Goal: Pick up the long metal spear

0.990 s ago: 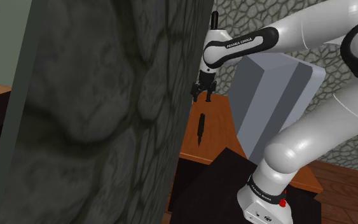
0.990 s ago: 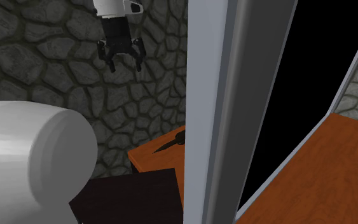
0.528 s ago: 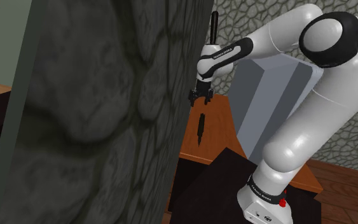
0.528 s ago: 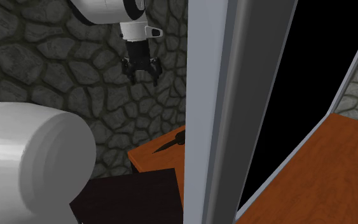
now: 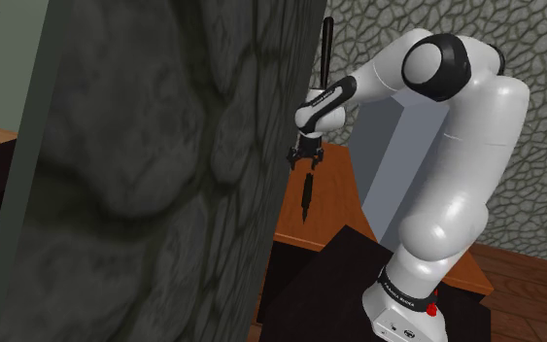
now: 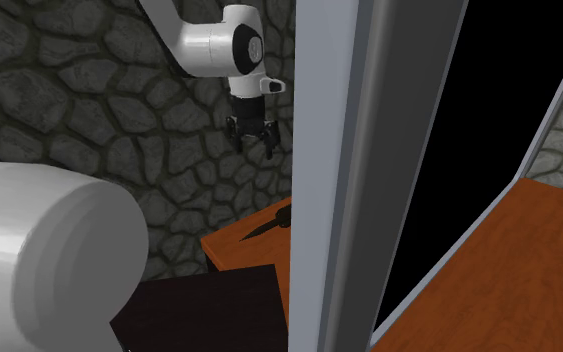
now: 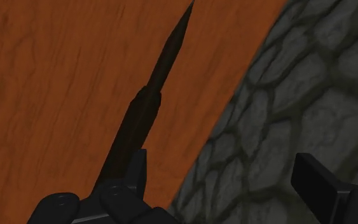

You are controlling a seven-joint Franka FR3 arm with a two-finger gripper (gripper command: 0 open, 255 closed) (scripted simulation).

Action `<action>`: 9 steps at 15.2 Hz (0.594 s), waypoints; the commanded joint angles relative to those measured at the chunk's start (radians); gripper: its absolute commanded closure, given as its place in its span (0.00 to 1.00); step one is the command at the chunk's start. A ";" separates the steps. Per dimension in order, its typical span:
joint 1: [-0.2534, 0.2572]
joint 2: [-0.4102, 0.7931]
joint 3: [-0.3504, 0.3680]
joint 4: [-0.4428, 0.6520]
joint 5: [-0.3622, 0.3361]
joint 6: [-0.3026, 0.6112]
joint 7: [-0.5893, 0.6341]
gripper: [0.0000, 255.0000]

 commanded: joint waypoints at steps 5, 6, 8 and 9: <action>-0.052 0.197 -0.022 0.103 0.074 0.080 0.026 0.00; -0.062 0.230 -0.023 0.125 0.087 0.089 0.030 0.00; -0.085 0.297 -0.026 0.170 0.114 0.105 0.036 0.00; -0.096 0.330 -0.027 0.193 0.127 0.111 0.040 0.00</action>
